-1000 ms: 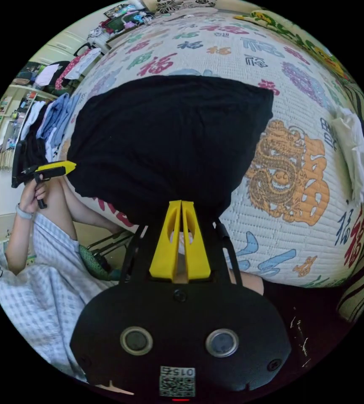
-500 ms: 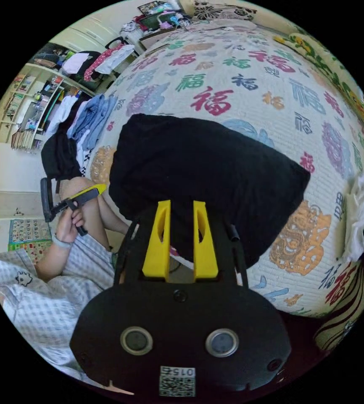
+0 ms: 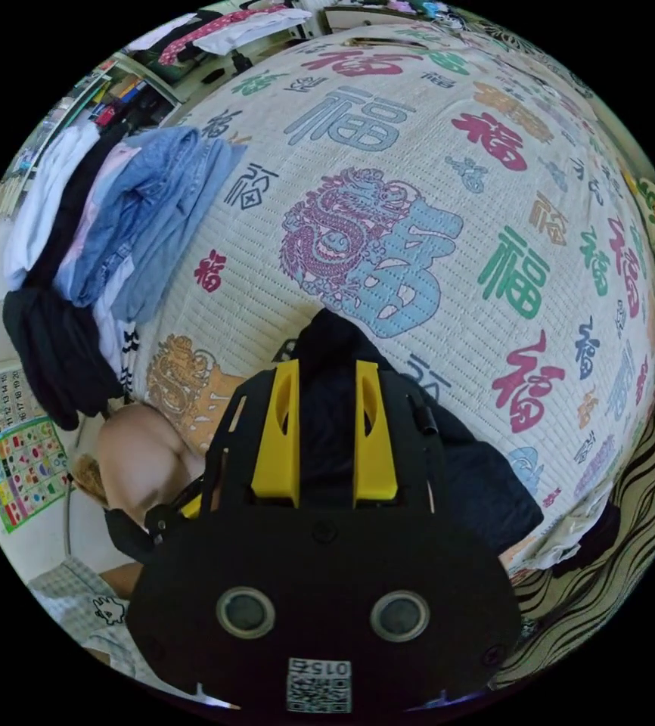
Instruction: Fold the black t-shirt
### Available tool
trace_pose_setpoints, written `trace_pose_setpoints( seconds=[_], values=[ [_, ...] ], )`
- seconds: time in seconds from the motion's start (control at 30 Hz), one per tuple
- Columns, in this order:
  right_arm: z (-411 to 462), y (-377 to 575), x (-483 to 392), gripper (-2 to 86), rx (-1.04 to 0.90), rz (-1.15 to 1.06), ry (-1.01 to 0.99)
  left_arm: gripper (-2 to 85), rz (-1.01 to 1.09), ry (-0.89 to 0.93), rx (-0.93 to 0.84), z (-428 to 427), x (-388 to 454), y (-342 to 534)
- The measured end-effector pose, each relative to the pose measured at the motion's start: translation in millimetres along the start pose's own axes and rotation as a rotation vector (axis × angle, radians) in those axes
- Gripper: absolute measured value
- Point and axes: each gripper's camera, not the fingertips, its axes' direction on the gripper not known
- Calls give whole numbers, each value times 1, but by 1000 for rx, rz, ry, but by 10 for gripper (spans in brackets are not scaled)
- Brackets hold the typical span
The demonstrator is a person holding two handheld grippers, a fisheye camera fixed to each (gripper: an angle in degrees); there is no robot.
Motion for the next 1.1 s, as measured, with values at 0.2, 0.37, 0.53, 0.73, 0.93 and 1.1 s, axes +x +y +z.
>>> trace_pose_setpoints(
  seconds=[0.2,0.37,0.53,0.73,0.93,1.1],
  values=[
    [25,-51,-18,138,-128,41,84,36,-78,115,-2,12,-14,20],
    [35,-70,-29,128,-233,-13,200,25,-110,177,-7,22,-13,39],
    [20,-61,-14,31,-272,-62,288,17,-108,183,-12,32,-3,56],
    [-38,-24,10,22,-131,-57,164,6,-48,193,40,33,24,81],
    [-125,51,74,19,90,-40,-72,3,293,123,210,5,107,114],
    [-179,138,165,21,265,-26,-412,4,548,128,255,8,206,149]
  ],
)
